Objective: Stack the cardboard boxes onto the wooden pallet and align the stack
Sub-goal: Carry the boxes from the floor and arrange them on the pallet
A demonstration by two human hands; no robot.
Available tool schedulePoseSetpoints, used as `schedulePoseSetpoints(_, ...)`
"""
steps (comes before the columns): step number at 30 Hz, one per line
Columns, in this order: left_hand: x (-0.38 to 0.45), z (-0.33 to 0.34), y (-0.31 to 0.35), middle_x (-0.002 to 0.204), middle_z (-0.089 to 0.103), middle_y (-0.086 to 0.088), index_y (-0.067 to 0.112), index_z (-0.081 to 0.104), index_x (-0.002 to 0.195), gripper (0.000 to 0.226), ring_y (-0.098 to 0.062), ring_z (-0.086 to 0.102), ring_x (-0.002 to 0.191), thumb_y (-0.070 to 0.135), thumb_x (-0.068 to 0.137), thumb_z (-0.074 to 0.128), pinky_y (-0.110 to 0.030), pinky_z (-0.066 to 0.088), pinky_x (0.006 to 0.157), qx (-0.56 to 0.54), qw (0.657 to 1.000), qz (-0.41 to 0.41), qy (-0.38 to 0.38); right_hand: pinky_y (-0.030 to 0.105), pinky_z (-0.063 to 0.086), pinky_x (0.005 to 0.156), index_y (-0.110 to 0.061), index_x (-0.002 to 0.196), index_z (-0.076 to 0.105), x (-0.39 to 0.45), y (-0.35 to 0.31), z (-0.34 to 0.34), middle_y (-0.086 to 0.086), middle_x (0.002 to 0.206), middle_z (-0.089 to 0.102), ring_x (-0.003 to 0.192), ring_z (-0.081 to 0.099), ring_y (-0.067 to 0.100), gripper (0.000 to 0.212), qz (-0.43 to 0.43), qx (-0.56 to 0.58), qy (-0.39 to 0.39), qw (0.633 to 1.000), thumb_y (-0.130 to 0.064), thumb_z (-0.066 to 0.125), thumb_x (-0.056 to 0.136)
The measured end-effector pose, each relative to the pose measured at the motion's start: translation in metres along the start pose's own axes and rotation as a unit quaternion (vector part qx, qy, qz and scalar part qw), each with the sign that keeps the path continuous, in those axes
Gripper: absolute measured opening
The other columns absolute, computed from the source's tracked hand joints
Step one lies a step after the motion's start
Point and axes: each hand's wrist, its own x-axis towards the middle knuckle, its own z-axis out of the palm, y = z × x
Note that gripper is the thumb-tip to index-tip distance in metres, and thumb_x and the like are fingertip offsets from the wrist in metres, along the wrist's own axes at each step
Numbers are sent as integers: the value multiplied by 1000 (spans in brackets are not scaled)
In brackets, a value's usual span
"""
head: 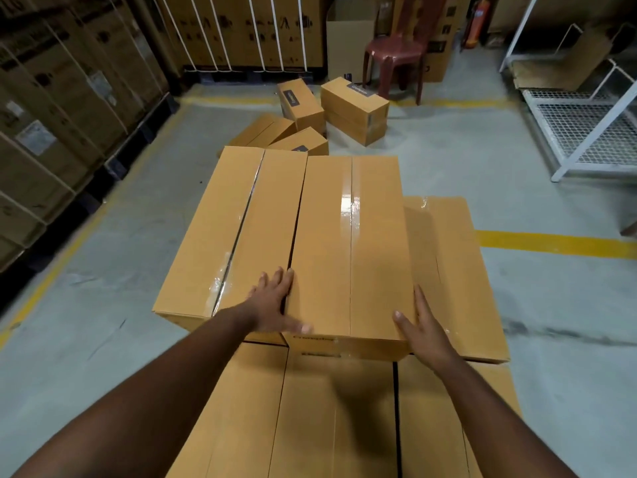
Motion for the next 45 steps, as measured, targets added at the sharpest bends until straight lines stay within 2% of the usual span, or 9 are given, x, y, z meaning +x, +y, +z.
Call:
schedulePoseSetpoints(4,-16,20,-17,162,-37,-2,15,-29,157,147,-27,-28,152,43,74,89,-51,-6,128,167,985,27,31,42,40,114,-52,158,-18,-11,-5,12,-20,171,-17,155,23,20,139,-23,-167,-32,985,-68,86,68)
schedulePoseSetpoints(8,-16,31,-26,167,-29,-6,13,-24,159,116,-28,-20,157,19,93,72,-42,-8,126,146,983,47,103,36,41,112,-60,156,-13,-5,-15,17,-16,172,-16,157,25,25,137,-35,-202,-29,978,-45,94,71)
schedulePoseSetpoints(20,-6,32,-21,170,-23,-6,13,-19,161,123,-27,-16,158,39,88,77,-44,-7,126,124,984,57,116,40,41,115,-47,163,2,-3,-24,18,-11,174,-12,157,24,29,122,-30,-222,5,975,-36,89,79)
schedulePoseSetpoints(26,-5,45,-17,171,-18,-4,16,-16,162,119,-26,-13,158,32,89,77,-39,-4,124,85,984,44,149,39,52,103,-46,163,-4,-9,-26,22,-12,169,-28,154,30,29,118,-25,-286,15,958,-34,84,86)
schedulePoseSetpoints(30,-22,50,-4,172,-15,-4,15,-11,163,119,-26,-7,159,29,87,80,-36,3,126,47,984,49,166,45,39,119,-38,164,-8,-33,-26,40,-6,167,-34,161,0,28,117,-34,-332,60,941,-37,81,88)
schedulePoseSetpoints(33,-58,63,6,173,-6,0,16,0,165,106,-22,-1,160,31,91,76,-36,5,128,-56,977,40,203,45,25,126,-32,166,2,-67,-24,56,-5,173,-16,160,-9,21,101,-58,-310,111,942,-39,73,94)
schedulePoseSetpoints(38,-151,101,0,171,19,0,18,22,163,76,-17,13,158,28,101,63,-39,20,128,-139,962,41,230,33,35,119,-34,155,43,-149,-26,96,-14,163,39,153,29,11,60,-115,-154,115,975,-27,65,99)
schedulePoseSetpoints(41,-199,115,-11,165,34,2,21,34,159,64,-14,25,155,27,102,61,-30,25,124,-157,959,36,234,21,40,106,-34,148,53,-187,-42,117,-14,152,52,140,46,6,49,-108,-114,75,985,-26,64,101)
schedulePoseSetpoints(45,-247,106,-30,152,53,2,21,49,150,51,-17,48,141,26,101,62,-25,38,112,-196,948,29,251,27,50,102,-29,141,62,-223,-77,146,-8,140,63,127,58,10,39,-130,-105,58,984,-26,62,102)
